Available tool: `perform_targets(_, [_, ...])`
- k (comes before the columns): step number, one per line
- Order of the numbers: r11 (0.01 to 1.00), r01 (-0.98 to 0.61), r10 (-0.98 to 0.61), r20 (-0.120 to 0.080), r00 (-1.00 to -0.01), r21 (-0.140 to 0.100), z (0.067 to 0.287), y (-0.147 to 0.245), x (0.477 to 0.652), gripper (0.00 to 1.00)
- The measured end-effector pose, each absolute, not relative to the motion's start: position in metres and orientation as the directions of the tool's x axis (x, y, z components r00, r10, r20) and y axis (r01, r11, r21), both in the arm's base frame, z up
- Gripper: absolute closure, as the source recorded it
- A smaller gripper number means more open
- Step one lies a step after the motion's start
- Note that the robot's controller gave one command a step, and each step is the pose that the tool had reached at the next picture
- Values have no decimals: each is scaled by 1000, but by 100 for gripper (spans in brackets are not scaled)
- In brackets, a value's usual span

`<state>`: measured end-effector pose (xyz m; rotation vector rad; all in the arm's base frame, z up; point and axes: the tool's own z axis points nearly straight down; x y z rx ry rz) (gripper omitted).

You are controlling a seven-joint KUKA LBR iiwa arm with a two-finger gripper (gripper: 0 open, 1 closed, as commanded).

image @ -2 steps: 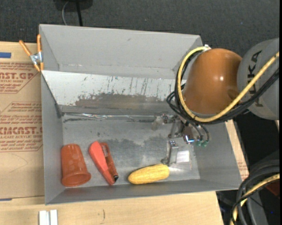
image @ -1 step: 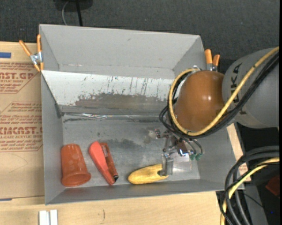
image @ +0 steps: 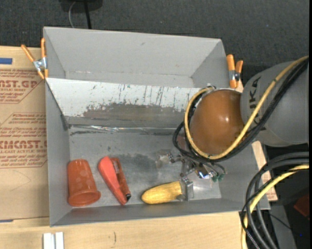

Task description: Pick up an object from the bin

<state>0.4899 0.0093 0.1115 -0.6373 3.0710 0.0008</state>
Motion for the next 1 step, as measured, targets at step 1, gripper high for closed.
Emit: perform_targets(1, [750, -661, -661, -7, -750, -2, 69, 17, 501, 100])
